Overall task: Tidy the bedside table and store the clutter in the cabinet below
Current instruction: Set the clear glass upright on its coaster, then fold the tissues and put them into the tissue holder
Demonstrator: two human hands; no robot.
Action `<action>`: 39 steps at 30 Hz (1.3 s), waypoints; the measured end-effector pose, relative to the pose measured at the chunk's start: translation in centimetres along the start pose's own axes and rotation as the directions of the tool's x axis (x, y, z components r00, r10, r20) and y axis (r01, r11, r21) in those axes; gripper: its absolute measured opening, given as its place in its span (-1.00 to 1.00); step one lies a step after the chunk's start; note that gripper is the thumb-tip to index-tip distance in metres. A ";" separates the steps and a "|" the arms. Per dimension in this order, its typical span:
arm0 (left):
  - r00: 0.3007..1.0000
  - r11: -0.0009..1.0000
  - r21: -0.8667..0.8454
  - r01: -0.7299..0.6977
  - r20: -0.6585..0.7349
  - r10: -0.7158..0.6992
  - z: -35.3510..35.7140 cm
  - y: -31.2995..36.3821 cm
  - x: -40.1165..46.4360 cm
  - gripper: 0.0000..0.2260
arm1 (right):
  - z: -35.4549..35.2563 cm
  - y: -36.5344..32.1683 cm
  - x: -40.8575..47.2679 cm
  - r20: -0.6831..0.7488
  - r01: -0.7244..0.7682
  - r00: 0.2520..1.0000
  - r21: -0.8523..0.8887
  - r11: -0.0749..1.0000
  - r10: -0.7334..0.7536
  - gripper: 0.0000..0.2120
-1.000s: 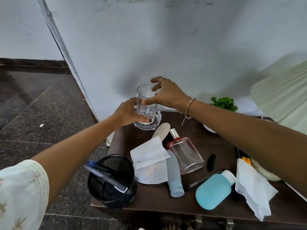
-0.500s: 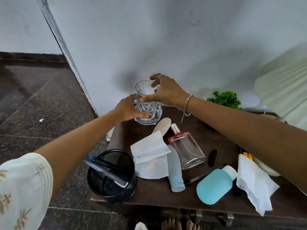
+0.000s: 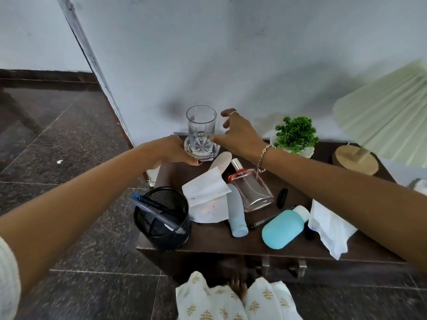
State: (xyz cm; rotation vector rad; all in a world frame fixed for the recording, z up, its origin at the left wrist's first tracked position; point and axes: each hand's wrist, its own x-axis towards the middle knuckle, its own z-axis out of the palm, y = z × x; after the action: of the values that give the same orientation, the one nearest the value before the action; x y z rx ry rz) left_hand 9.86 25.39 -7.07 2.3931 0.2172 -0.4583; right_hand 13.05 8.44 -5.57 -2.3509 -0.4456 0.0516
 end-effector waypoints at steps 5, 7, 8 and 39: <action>0.996 0.994 0.097 0.046 0.067 -0.053 -0.2 -1.0 -1.5 -0.50 | 0.8 0.9 -4.0 0.152 0.049 0.988 -0.153 0.987 -0.026 -0.62; 0.992 0.994 0.097 0.043 0.111 -0.053 -0.1 -1.3 -1.8 -0.58 | 1.3 1.2 -4.8 0.336 0.083 0.942 -0.272 0.959 0.014 -0.49; 0.989 0.994 0.100 0.036 0.138 -0.049 0.1 -1.3 -2.0 -0.60 | 1.6 1.4 -5.0 0.386 0.097 0.922 -0.312 0.945 0.033 -0.44; 0.961 0.961 -0.052 -0.272 0.041 0.274 0.3 3.6 -7.0 -0.98 | -0.2 2.0 -9.2 0.368 -0.186 0.928 0.312 0.932 0.062 -0.56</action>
State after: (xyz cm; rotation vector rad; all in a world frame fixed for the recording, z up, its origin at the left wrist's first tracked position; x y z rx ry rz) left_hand 4.32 22.27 -2.53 2.3187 -0.1226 -0.3755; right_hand 5.03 3.92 -7.61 -2.0199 -0.4165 0.5772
